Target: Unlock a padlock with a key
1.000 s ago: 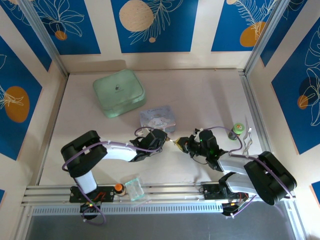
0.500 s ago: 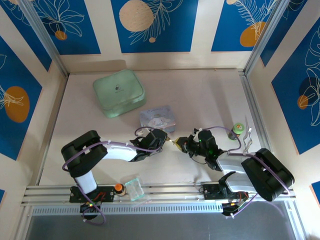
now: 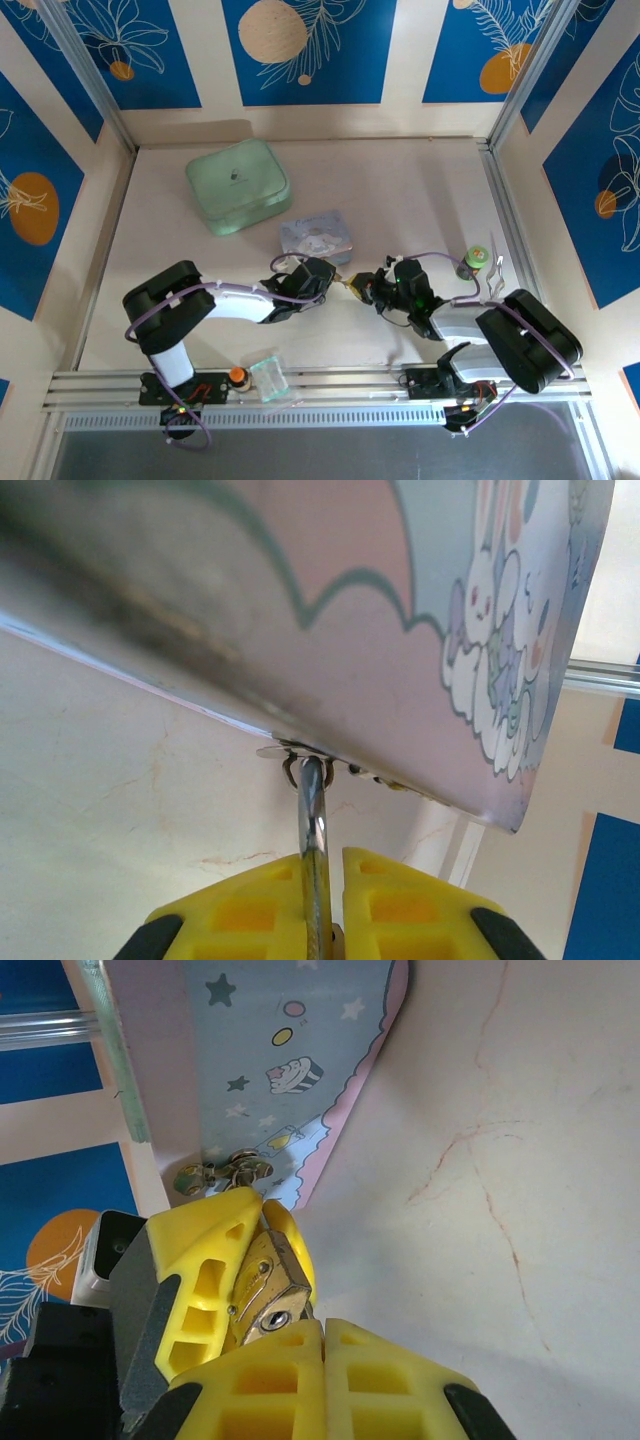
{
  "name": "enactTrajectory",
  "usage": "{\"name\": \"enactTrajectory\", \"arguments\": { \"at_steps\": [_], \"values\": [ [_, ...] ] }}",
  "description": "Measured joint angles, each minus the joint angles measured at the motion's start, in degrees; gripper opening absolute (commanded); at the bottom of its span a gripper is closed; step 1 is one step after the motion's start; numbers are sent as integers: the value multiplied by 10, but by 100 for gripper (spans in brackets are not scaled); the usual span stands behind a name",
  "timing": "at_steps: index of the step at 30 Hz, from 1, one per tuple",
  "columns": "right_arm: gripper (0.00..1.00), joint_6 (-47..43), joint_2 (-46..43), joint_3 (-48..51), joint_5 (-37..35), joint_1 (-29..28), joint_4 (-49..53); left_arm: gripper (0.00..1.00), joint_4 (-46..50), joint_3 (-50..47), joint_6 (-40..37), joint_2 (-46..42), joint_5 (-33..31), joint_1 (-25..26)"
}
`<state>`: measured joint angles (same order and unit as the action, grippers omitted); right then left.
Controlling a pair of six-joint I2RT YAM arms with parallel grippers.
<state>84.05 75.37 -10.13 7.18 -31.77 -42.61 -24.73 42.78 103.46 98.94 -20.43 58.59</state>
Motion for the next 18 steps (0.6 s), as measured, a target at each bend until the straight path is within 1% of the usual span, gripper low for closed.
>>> {"name": "enactTrajectory", "arguments": {
  "at_steps": [18],
  "values": [
    [0, 0, -50, 1, -14, 8, 37, 0, -1, 10, -2, 12, -7, 0]
  ]
}}
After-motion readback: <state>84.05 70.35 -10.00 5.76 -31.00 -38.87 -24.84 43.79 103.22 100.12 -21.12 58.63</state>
